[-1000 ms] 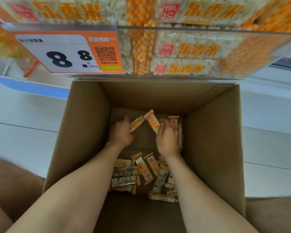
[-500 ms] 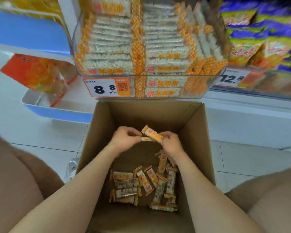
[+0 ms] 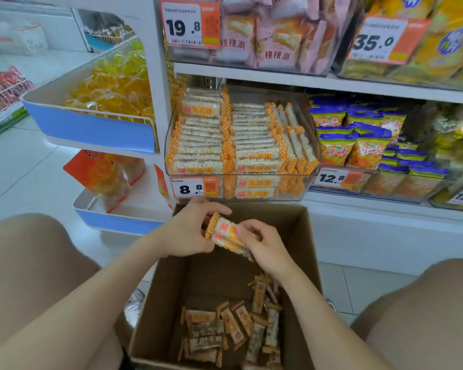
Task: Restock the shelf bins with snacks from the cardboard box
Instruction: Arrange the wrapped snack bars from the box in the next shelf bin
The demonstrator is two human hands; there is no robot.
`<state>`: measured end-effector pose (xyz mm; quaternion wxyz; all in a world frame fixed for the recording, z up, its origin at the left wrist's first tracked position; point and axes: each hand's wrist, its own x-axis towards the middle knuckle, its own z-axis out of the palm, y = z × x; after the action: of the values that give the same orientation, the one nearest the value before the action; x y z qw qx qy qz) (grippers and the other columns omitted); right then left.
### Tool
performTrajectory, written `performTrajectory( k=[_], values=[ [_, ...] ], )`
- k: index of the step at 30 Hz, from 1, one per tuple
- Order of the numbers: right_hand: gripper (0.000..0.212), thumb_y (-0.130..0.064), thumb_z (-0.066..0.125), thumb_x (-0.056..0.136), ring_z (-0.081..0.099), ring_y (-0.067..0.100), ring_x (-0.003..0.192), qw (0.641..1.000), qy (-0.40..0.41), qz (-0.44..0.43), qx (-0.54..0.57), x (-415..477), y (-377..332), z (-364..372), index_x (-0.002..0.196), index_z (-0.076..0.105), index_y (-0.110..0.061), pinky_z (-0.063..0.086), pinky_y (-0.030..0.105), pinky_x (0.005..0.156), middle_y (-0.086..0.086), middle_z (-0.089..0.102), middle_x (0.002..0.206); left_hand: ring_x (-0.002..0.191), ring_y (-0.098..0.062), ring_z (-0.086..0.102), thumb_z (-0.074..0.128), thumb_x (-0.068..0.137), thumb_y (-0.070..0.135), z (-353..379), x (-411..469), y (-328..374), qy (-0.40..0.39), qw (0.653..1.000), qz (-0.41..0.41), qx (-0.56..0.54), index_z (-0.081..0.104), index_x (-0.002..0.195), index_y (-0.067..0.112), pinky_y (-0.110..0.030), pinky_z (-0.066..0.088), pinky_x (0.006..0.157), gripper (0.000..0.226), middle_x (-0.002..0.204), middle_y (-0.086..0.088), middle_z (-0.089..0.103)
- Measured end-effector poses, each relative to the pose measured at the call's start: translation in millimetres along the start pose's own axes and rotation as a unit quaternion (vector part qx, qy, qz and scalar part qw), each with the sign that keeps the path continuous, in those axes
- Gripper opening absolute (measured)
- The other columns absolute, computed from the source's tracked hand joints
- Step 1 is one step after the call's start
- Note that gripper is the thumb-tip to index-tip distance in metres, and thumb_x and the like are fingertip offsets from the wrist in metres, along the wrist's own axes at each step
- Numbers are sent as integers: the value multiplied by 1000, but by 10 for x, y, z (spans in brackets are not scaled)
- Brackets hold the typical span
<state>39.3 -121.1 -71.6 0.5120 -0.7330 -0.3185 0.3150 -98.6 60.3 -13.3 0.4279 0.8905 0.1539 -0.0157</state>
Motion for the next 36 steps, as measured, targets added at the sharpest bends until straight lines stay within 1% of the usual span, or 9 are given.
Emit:
performTrajectory(
  k=[4,10,13,16,19,22,27,30,36],
  values=[
    [19,-43,69,100,69,12,106,999,-9,-41,11,-137,-366,-20,111,75,-29,60,31,88,-3,73,111,111,-6,59,80,68,18,-270,-134,237,18,999,37,10,66,122,51,-38,56,97,64,126,15,49],
    [24,-37,68,101,64,6,114,985,50,-161,-27,-190,-1072,-108,124,67,-32,54,25,91,-16,68,121,106,-21,70,92,79,20,-680,-235,584,101,981,134,-101,77,113,25,-42,59,88,37,112,6,70],
    [32,-39,62,104,63,7,111,978,17,-176,-111,-86,-1392,-217,135,59,-40,56,33,91,-23,64,126,105,-25,72,92,77,12,-921,-200,640,137,967,132,-168,77,112,17,-53,61,89,38,112,-1,72],
    [34,-22,64,103,60,0,111,961,16,-215,-176,124,-1674,-274,134,60,-37,52,21,88,-26,61,123,116,-20,68,90,81,10,-1081,-124,631,176,959,145,-171,72,122,22,-44,59,94,46,123,0,68],
    [39,-13,60,101,50,-7,118,941,65,-253,-213,471,-1918,-243,132,55,-37,46,12,93,-19,50,128,124,-3,54,80,92,27,-1176,24,557,309,937,100,-132,62,127,37,-27,51,95,40,133,12,57],
    [40,-9,57,100,44,0,119,926,112,-247,-263,999,-2031,-183,132,52,-34,40,15,99,-8,45,129,123,-14,50,69,96,31,-1233,232,418,381,922,-1,-65,55,126,30,-38,49,99,33,132,7,50],
    [52,-6,55,101,50,21,126,923,72,-227,-301,1705,-2000,-18,144,54,-37,42,35,107,1,47,131,118,-33,55,56,101,20,-1269,444,298,317,942,-113,-4,46,139,9,-49,51,97,41,137,-12,52],
    [60,-4,56,99,44,33,134,880,117,-221,-404,1929,-1927,54,149,55,-37,37,46,113,7,49,142,108,-30,54,51,100,11,-1271,494,276,316,942,-114,19,50,131,5,-46,51,90,32,126,-12,58],
    [65,-14,52,98,7,38,160,816,108,-212,-526,2032,-1929,158,160,35,-21,-2,53,130,19,20,171,116,-39,51,48,98,4,-1228,502,277,294,950,-99,36,43,134,3,-48,48,96,36,136,-16,46]
  ],
)
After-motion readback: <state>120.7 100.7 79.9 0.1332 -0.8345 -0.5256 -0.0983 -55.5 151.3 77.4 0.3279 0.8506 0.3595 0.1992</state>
